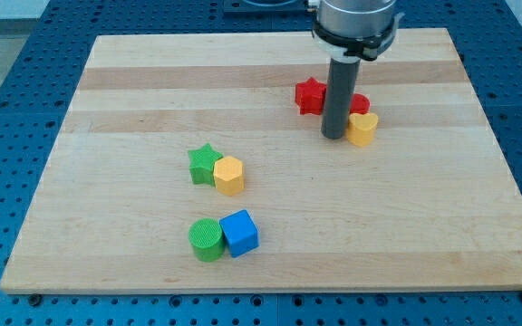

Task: Move your arm towards green star

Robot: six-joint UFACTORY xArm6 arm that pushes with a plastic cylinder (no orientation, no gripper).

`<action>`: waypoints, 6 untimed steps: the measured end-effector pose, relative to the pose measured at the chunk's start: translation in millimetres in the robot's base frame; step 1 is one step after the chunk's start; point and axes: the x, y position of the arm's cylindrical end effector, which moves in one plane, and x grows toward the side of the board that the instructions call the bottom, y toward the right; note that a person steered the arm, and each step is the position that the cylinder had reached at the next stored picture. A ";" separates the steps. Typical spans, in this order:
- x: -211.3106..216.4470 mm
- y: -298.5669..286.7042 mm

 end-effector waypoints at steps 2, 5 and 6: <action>13.4 -103.1; 29.7 -235.4; 63.0 -247.5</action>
